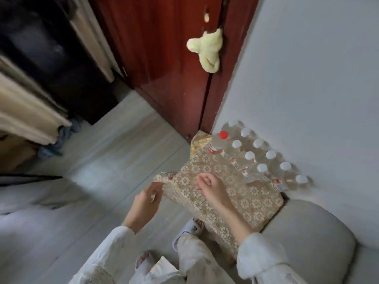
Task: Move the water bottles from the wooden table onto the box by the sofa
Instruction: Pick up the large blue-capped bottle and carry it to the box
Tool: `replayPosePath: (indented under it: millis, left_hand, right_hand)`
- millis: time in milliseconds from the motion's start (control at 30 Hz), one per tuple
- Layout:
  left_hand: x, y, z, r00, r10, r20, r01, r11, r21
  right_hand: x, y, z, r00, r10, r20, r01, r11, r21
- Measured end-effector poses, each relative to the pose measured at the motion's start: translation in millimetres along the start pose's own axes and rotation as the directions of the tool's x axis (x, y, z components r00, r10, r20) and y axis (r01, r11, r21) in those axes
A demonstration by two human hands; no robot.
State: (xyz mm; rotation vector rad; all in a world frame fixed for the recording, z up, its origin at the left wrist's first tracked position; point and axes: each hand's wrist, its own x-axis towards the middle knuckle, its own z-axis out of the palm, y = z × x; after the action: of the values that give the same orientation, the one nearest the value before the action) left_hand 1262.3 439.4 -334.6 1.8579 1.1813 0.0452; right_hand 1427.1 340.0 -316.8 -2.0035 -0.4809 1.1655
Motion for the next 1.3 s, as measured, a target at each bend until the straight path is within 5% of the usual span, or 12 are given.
replayPosePath:
  millis: [167,400,600,800,1000,1300]
  left_hand:
    - [-84,-81,-76,0.945,-0.13,-0.301,0.068,0.976,-0.206]
    - [-236,-230,-143,0.728,-0.459,-0.51,0.189,0.848,-0.494]
    - [-374,-322,-206,0.35,-0.682,-0.642,0.126,0.713,-0.69]
    - [-479,-386,-233,0.045,-0.809,-0.586,-0.009,0.586,-0.81]
    - [-544,-444,-258,-0.128,-0.867,-0.481,-0.071,0.492,-0.868]
    - [-664,-574,-398,-0.343,-0.814,-0.469,-0.091,0.525,-0.846]
  right_hand:
    - [-30,-48,122,0.971,-0.102,0.218,0.131,0.984,-0.123]
    - [-128,-69,337,0.79,-0.17,0.589,0.344,0.918,-0.197]
    - [-247,-69,519,0.471,-0.128,0.873,0.571,0.799,-0.19]
    - [-360,-67,639,0.192,-0.018,0.981,0.664,0.739,-0.116]
    - [-421,-68,735,0.019,0.036,0.999,0.708,0.705,-0.039]
    - [-546,-105,957,-0.202,0.069,0.977,0.733,0.673,0.104]
